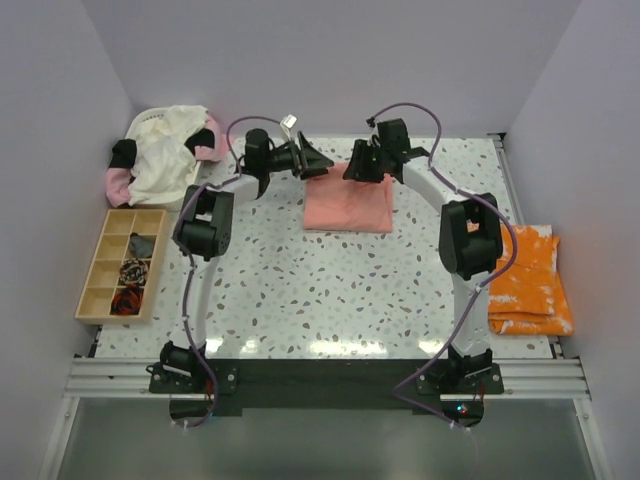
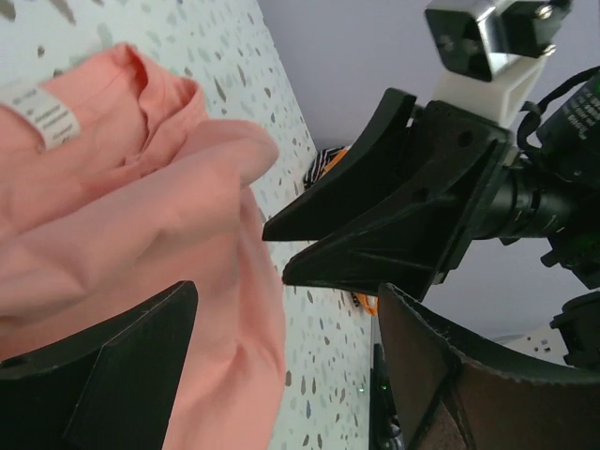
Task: Fold and stack the t-shirts
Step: Smooth out wrinkles on the folded tshirt
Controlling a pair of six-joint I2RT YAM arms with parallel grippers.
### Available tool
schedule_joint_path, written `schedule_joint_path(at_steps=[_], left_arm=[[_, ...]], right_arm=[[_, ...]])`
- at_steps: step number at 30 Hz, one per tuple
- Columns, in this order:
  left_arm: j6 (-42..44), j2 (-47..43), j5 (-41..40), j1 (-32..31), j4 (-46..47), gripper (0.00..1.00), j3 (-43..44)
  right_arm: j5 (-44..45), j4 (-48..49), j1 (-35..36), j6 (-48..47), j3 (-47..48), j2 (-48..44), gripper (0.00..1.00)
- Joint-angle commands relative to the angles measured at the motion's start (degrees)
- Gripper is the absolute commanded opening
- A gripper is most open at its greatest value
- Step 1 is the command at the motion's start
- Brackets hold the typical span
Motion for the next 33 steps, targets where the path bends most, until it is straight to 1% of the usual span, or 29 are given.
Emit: schedule_joint_path(at_steps=[1,5,7,8,9,10,11,12,13,14,15,16,17,18,19,20,21,22,23,25,26,28,30,32,33], left_arm=[[-8.0,1.2,4.7,-0.2,12.0,0.82,1.1],[-3.1,2.5,2.7,-0.2,7.2,0.82,2.7],[2.3,3.6,1.6,-0.3,1.3,0.82,5.3],[4.6,4.0,0.2,-0.3,-4.7,0.82,6.6],[9.4,4.5,-0.8,-0.3,-7.5,0.82,9.0],[12.0,4.6,-1.9,-0.4,-10.4,0.82,10.1],[14.3,4.7,-4.4,-0.4,-15.7,0.82,11.1],[19.1,4.8,-5.7,-0.5,-18.2,0.82,12.6],[21.5,4.8,-7.2,-0.6,-20.7,0.82,13.4],[23.7,5.0,-10.1,-0.8,-25.7,0.82,14.3],[28.3,5.2,-11.8,-0.9,-28.3,0.82,16.1],[30.5,5.2,-13.7,-1.4,-30.6,0.82,16.9],[32.6,5.2,-17.8,-1.7,-35.6,0.82,18.3],[36.6,5.2,-19.9,-2.0,-37.8,0.84,19.1],[38.6,5.2,-22.4,-2.9,-39.6,0.84,19.7],[40.3,5.0,-27.1,-3.4,-42.3,0.84,20.3],[43.7,4.2,-29.8,-4.3,-43.3,0.85,20.3],[45.3,3.8,-32.6,-4.9,-44.3,0.86,20.2],[46.6,3.3,-37.5,-5.4,-45.4,0.86,19.6],[49.4,0.6,-41.5,-6.6,-44.6,0.89,17.8],[50.0,-0.5,-44.3,-7.0,-42.8,0.90,15.1],[51.4,-3.9,-45.6,-8.0,-41.0,0.91,12.9],[53.0,-6.0,-47.1,-8.8,-40.2,0.91,12.1],[54.2,-7.1,-48.2,-10.0,-40.3,0.91,12.4],[55.1,-7.8,-48.8,-10.7,-40.6,0.92,12.6]], right_arm=[[-0.1,0.0,-0.5,0.7,1.3,-0.3,0.45],[1.8,-0.1,-0.6,-0.7,4.0,2.9,0.45],[3.6,-2.1,-0.8,-1.1,6.3,4.9,0.46],[4.0,-3.0,-0.9,-1.6,9.0,5.8,0.46],[4.6,-3.6,-1.1,-1.7,9.9,7.6,0.46],[5.6,-3.7,-1.2,-1.8,10.7,8.1,0.46],[5.9,-3.5,-1.3,-2.0,11.8,8.9,0.47],[6.0,-3.2,-1.8,-2.2,12.3,10.0,0.47],[7.2,-3.4,-1.8,-2.3,12.9,10.8,0.48],[7.5,-4.2,-1.9,-2.5,15.0,11.7,0.48],[7.8,-4.5,-2.1,-2.7,16.1,13.2,0.47],[8.3,-4.4,-2.3,-2.9,16.7,13.7,0.48],[9.4,-4.6,-2.4,-3.2,18.0,14.3,0.48],[9.9,-4.9,-2.5,-3.6,18.8,15.0,0.48],[10.4,-5.5,-2.6,-3.8,19.6,16.3,0.49],[11.5,-5.8,-2.6,-4.6,21.4,17.1,0.49],[12.3,-6.1,-2.6,-5.1,22.2,17.6,0.49],[13.3,-6.5,-2.6,-5.5,22.9,18.5,0.50],[13.8,-6.0,-2.6,-7.0,23.5,18.6,0.52],[14.8,-3.9,-2.6,-8.1,23.3,18.5,0.57],[14.8,-2.9,-2.6,-9.3,22.5,17.8,0.59],[14.1,-0.6,-2.6,-10.1,21.8,16.8,0.68],[12.8,1.0,-2.6,-11.0,20.2,14.2,0.74],[12.5,3.4,-2.6,-11.1,16.4,11.5,0.77],[12.6,4.3,-2.6,-11.1,14.8,8.7,0.77]])
